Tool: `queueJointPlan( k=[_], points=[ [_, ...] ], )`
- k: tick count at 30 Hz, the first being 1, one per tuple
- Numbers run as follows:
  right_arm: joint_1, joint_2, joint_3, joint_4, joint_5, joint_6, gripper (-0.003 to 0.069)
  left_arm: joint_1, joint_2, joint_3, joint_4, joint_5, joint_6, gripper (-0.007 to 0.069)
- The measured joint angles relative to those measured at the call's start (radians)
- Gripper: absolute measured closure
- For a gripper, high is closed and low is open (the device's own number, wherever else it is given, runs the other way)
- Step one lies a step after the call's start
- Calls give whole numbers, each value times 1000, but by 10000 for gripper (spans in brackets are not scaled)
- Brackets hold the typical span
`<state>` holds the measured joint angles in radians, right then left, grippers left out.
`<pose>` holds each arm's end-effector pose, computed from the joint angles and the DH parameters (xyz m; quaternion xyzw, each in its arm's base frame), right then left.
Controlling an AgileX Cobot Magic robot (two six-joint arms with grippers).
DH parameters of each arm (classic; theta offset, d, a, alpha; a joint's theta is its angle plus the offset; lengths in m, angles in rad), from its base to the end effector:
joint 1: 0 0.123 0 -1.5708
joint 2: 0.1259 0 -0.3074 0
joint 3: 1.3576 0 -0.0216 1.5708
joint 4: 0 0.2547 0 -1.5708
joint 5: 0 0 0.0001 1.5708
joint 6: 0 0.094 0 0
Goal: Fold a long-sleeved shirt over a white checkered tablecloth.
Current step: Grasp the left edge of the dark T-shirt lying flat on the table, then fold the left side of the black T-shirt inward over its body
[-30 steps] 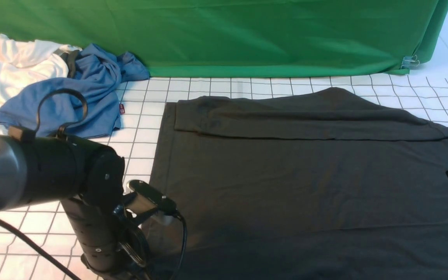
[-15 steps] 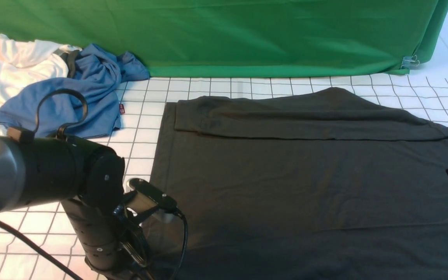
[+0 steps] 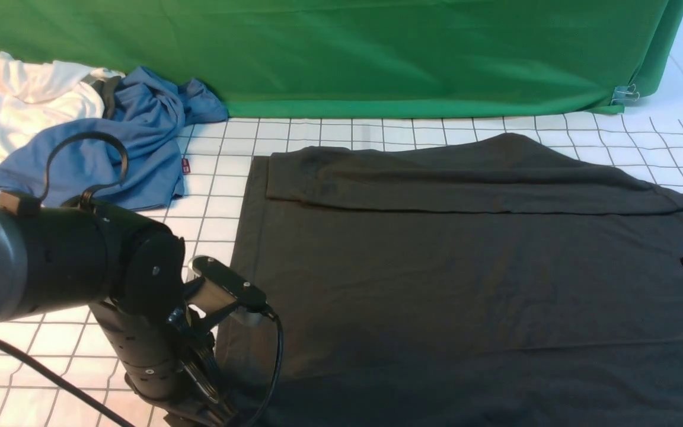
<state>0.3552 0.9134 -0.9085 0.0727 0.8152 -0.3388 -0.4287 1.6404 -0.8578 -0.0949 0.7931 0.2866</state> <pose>0.1540 0.0624 0.3677 -0.2992 0.8626 0.0376 0.4063 0.2493 -0.1209 0.1845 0.3195 0.9460 -0.0380 0.0385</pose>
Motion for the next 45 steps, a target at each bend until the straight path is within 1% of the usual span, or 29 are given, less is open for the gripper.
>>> queueJointPlan(
  k=[4,5,6,9,12,15,17,24,28,30,32,36,37,39,43,44,45],
  points=[
    [0,0,0,0,0,0,637,0,0,0,0,0,0,443],
    [0,0,0,0,0,0,637,0,0,0,0,0,0,454],
    [0,0,0,0,0,0,637,0,0,0,0,0,0,497],
    [0,0,0,0,0,0,637,0,0,0,0,-1,0,587],
    [0,0,0,0,0,0,637,0,-2,0,0,-1,0,645],
    [0,0,0,0,0,0,637,0,-12,-6,0,11,0,655],
    [0,0,0,0,0,0,637,0,-27,-34,0,53,0,655],
    [0,20,0,-5,11,1,637,0,-84,-221,1,209,0,653],
    [-7,85,0,-44,34,24,637,0,-90,-320,13,258,0,653],
    [-44,130,0,-63,35,55,637,0,-90,-358,21,263,0,653],
    [-111,179,0,-73,32,80,637,0,-90,-386,31,265,1,653],
    [-228,256,0,-73,5,96,637,0,-90,-400,46,272,3,653],
    [-239,266,0,-73,1,98,637,0,-90,-400,46,273,3,653],
    [-297,332,0,-73,-10,100,637,0,-88,-400,46,272,7,653],
    [-340,454,0,-82,-18,61,628,0,-87,-400,47,255,14,653],
    [-342,481,0,-88,-24,50,611,0,-85,-400,47,251,14,653],
    [-345,504,0,-91,-31,44,580,0,-85,-400,47,247,14,653]
  ],
)
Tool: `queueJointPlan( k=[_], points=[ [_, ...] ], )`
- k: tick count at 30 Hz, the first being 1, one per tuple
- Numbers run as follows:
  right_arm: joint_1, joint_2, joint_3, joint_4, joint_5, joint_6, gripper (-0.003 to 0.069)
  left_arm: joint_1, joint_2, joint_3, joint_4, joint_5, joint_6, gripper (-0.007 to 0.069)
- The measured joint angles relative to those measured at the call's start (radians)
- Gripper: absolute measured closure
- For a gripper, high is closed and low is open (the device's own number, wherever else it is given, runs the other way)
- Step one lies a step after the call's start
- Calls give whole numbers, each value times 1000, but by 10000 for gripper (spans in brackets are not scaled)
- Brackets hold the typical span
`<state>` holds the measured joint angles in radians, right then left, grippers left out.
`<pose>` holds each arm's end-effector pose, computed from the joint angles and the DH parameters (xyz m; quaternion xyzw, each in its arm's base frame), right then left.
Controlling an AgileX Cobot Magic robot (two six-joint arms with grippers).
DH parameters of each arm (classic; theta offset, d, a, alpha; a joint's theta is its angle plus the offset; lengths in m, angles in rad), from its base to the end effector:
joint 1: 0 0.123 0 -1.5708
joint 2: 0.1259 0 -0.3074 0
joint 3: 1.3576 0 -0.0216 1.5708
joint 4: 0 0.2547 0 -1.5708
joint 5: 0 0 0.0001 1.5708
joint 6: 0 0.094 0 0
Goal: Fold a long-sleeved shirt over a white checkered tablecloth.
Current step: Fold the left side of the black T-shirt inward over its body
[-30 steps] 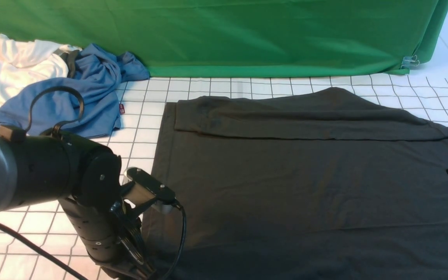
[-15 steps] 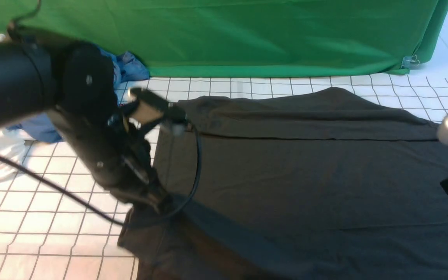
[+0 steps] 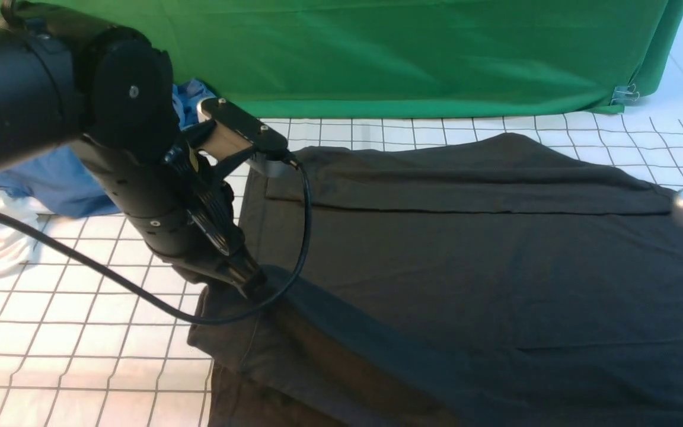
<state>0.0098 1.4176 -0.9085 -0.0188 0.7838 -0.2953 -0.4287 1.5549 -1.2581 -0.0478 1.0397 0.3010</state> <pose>0.2663 0.0014 0.2579 -0.1547 0.9711 -0.0335 0.1786 0.2867 -0.1353 0.3076 0.3440 0.9249 -0.0324 0.1583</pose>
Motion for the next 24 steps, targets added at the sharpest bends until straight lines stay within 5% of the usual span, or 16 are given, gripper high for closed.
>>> queueJointPlan(
  k=[2,6,8,17,24],
  points=[
    [-1,32,0,-9,-18,-7,496,0,2,0,0,-7,0,653],
    [-4,104,0,-121,-47,58,199,0,3,0,-1,-19,0,653],
    [-18,140,0,-165,-56,100,146,0,3,0,-2,-22,0,653],
    [-81,279,-68,-171,-91,116,248,0,3,0,-2,-36,0,653],
    [-81,289,-82,-119,-99,90,206,0,3,-2,-2,-55,21,653]
  ],
)
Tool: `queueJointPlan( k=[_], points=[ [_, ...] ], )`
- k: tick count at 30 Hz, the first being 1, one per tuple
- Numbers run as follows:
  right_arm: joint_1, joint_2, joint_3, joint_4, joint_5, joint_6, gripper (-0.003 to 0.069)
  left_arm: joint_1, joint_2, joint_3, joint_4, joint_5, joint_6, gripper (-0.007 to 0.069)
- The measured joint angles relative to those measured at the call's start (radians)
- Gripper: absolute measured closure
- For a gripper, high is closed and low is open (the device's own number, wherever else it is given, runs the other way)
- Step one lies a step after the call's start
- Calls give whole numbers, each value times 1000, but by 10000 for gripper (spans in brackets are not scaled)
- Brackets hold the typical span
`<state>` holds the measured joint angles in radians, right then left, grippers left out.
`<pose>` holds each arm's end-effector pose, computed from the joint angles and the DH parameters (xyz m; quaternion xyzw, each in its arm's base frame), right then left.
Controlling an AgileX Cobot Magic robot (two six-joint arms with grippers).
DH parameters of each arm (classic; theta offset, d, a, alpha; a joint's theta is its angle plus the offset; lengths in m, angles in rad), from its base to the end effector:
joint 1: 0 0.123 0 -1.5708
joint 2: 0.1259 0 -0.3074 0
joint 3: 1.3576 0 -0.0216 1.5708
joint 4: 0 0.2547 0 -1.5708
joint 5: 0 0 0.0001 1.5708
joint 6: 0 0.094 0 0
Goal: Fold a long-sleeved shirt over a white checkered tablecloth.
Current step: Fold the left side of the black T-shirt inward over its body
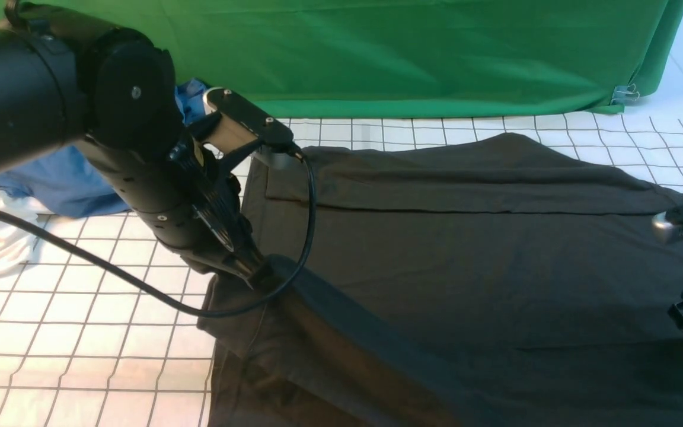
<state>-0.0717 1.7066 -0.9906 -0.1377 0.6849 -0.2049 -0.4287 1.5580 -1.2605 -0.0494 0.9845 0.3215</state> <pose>0.3210 -0.0312 0.1971 -0.1130 0.9841 -0.0672 0.1198 0.2919 -0.1377 0.3090 0.3509 0.9173 -0.0327 0.1854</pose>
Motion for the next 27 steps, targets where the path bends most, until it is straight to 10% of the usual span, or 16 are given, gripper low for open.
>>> queueJointPlan(
  k=[27],
  points=[
    [0,39,-79,56,72,-131,177,0,224,-439,49,108,56,653]
  ],
)
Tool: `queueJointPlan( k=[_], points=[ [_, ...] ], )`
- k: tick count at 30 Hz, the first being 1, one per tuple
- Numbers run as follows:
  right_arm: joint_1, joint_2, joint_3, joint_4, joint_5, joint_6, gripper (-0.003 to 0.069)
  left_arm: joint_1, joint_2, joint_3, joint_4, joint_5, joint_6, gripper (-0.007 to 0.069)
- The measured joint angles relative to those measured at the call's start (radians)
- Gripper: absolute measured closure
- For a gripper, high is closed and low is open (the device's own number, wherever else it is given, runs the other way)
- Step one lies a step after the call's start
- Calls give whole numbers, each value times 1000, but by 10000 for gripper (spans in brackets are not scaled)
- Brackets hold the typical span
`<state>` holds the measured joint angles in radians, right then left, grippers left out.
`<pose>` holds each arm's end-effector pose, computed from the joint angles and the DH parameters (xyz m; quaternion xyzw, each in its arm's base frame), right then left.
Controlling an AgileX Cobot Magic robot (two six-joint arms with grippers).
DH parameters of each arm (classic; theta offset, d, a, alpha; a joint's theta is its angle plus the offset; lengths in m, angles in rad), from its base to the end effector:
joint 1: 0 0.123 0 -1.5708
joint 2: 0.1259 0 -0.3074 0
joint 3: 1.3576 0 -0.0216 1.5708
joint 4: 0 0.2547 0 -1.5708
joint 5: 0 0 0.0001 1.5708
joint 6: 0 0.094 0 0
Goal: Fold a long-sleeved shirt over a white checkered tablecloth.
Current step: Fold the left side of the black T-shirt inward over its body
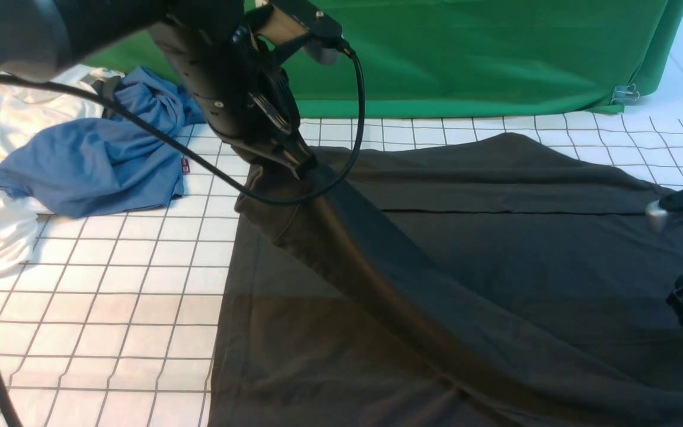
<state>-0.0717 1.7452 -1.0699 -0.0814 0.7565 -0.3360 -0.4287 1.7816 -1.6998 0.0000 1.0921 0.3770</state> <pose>0.3347 -0.0293 0.2019 -0.1568 0.9807 -0.0533 0.1042 0.3636 -0.1662 0.3529 0.3806 0.8931 -0.0062 0.2397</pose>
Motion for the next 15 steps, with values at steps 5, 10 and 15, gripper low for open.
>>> queueJointPlan(
  k=[5,10,15],
  points=[
    [0,54,0,1,-1,-36,178,0,0,0,0,29,0,653],
    [0,81,-5,2,8,-59,178,0,0,0,0,29,1,653],
    [0,81,-5,2,25,-78,223,0,0,0,0,29,1,653]
  ],
)
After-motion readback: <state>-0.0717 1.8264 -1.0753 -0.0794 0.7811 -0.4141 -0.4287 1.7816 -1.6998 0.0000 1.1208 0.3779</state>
